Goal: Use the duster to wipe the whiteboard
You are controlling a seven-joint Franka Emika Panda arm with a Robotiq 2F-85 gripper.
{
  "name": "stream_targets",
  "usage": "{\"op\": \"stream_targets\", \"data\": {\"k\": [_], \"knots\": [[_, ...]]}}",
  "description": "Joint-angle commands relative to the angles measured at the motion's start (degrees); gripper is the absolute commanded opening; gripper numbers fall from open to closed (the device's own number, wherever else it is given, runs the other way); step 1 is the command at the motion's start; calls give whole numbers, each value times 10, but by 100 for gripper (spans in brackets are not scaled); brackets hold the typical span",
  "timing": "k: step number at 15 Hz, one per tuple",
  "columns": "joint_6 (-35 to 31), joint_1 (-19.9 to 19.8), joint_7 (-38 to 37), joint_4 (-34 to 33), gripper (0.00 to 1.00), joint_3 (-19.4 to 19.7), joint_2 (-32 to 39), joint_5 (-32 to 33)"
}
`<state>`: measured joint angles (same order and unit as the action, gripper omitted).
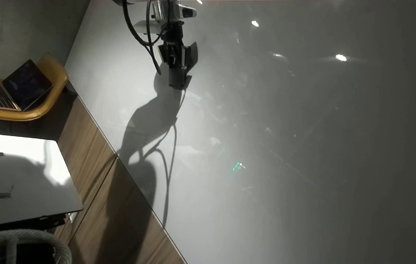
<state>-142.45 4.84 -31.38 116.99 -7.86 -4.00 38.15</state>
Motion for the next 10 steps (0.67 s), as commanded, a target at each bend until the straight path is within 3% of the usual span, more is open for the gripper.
{"op": "stream_targets", "data": {"k": [1,6,10], "knots": [[16,33,-4,-95,29,-39,53,5],[57,77,-4,-167,29,-62,107,9],[126,91,9,-154,29,-52,116,-39]]}}
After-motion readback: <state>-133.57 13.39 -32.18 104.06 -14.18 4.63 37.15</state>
